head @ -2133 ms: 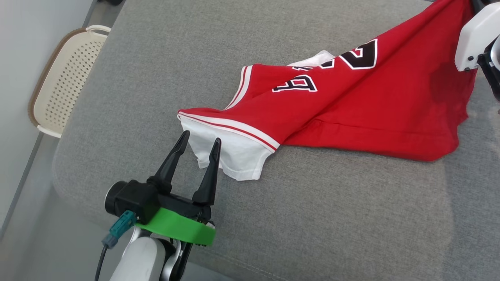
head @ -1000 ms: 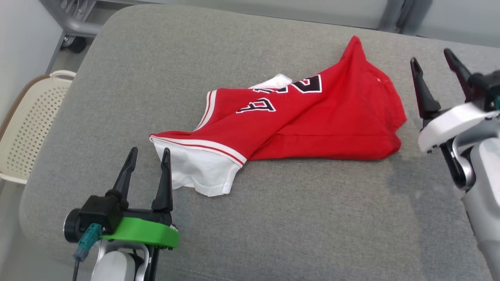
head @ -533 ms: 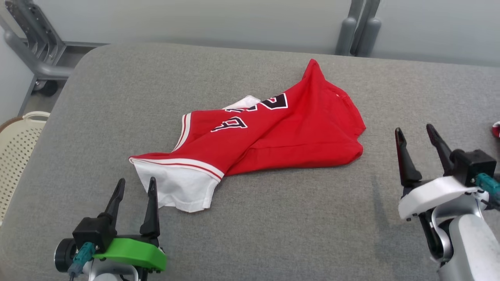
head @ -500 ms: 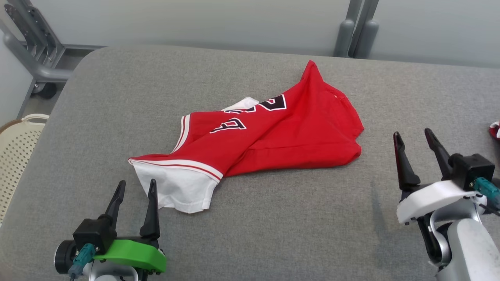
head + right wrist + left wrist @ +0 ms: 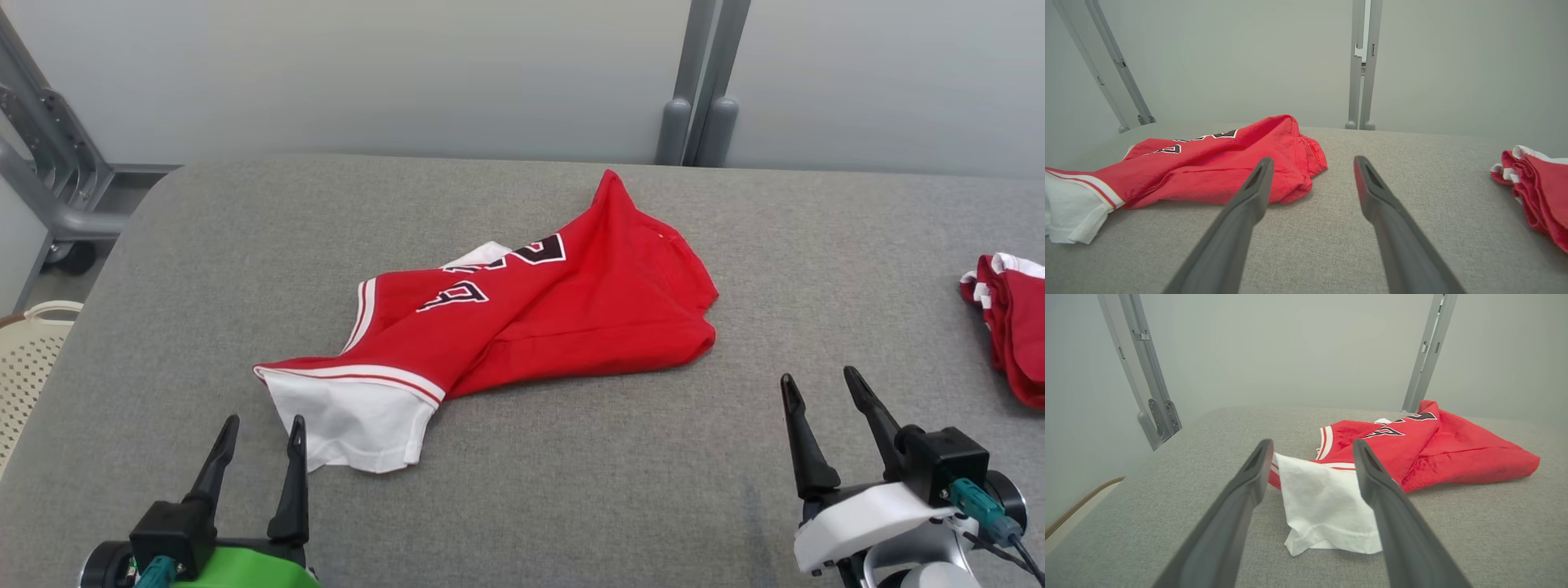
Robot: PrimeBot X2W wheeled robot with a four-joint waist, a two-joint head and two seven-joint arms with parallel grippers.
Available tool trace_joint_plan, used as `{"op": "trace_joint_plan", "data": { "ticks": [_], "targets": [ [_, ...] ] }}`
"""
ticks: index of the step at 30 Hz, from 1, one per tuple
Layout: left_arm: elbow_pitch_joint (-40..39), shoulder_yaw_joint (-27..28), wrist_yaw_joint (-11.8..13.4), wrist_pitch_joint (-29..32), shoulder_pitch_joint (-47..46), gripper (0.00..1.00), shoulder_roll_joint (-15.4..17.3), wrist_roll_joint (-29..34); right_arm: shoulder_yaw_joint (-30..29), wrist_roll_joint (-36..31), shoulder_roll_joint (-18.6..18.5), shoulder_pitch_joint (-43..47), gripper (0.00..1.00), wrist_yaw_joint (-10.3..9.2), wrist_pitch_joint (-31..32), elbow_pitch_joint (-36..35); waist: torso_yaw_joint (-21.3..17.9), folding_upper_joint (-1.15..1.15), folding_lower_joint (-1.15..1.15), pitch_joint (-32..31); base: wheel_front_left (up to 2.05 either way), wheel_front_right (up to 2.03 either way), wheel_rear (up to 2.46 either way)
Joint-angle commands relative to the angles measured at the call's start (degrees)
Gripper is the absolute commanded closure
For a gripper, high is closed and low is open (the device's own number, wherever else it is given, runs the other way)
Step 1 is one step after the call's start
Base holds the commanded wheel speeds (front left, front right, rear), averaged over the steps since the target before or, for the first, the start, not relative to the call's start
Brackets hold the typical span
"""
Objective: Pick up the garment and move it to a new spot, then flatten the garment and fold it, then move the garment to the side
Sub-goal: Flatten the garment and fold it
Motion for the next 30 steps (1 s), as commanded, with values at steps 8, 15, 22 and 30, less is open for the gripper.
{"op": "trace_joint_plan", "data": {
  "ticks": [8,15,22,30],
  "targets": [
    [0.72,-0.52,-0.75,-0.01,2.7,0.0,1.28,0.04,-0.62,0.96,0.1,3.61,0.0,-0.06,0.86,-0.65,-1.4,0.0,0.0,-1.43,0.0,0.0,0.0],
    [1.28,-0.53,-0.79,-0.01,2.86,0.0,1.16,-1.09,-0.06,2.33,0.12,3.63,0.0,-0.06,0.96,-1.12,-1.82,0.0,0.0,-1.23,0.0,0.0,0.0],
    [1.66,-0.76,-0.67,0.11,2.55,0.0,1.39,-1.41,0.67,1.17,0.11,2.82,0.0,-0.06,1.55,-0.75,-1.6,0.0,0.0,-1.21,0.0,0.0,0.0],
    [2.87,-2.31,-1.03,2.61,2.81,0.0,1.4,-2.7,1.61,0.05,0.12,1.7,0.0,-0.06,4.1,-0.54,-1.43,0.0,0.0,-1.2,0.0,0.0,0.0]
  ]
}}
